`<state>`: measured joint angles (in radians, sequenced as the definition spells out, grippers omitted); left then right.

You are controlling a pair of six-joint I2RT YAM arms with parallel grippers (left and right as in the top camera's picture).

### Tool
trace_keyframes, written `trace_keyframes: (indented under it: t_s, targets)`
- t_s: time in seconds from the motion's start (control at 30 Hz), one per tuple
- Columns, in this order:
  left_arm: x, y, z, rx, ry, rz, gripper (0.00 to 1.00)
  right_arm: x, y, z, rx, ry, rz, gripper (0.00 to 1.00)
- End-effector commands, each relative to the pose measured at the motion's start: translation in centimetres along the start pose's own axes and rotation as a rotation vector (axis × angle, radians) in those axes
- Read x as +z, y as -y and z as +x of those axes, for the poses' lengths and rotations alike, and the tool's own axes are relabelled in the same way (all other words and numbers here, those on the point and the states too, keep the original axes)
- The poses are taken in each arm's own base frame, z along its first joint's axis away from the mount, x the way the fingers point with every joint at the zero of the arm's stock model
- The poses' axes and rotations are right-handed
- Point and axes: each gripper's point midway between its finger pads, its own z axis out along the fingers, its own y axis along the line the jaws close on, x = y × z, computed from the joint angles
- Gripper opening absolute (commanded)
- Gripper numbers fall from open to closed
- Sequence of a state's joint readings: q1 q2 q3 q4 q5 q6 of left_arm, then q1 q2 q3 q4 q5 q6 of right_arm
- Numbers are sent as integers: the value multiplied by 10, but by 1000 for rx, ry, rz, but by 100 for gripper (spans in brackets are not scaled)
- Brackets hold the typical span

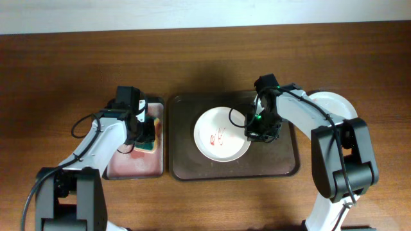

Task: Clean dirty plates on tray and stack at the side
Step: 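Grasp the pink plate rim with the right gripper and pull it center, then dip the sponge in the pink tray with the left gripper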

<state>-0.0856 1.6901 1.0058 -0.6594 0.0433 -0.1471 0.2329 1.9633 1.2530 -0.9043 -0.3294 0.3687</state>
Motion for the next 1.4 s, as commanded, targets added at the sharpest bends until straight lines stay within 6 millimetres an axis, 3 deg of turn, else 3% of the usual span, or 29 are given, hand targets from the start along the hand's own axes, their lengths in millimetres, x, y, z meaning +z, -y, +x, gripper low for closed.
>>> trace_keyframes:
  t_s: [0.0, 0.2, 0.27, 0.4, 0.5, 0.6, 0.77, 1.03, 1.37]
  targets:
    - [-1, 2, 1, 12, 13, 8, 38, 6, 5, 2, 7, -10, 33, 4]
    - [18, 1, 8, 14, 53, 15, 43, 6, 5, 2, 8, -11, 33, 4]
    - [19, 1, 5, 15, 72, 17, 34, 6, 5, 2, 8, -11, 33, 4]
    - [18, 2, -2, 16, 100, 21, 0, 6, 5, 2, 8, -11, 33, 4]
    - [10, 2, -5, 17, 119, 19, 0, 6, 5, 2, 7, -11, 34, 4]
    - [-19, 2, -22, 10, 221, 10, 0, 6, 5, 2, 7, -11, 34, 4]
    - [-67, -23, -46, -35, 405, -131, 0, 6, 5, 2, 7, -10, 34, 4]
    - [-85, -46, -65, -78, 514, -274, 0, 6, 5, 2, 6, -9, 33, 4]
    - [-110, -47, -84, -44, 629, -301, 0, 6, 4, 1, 5, -6, 33, 4]
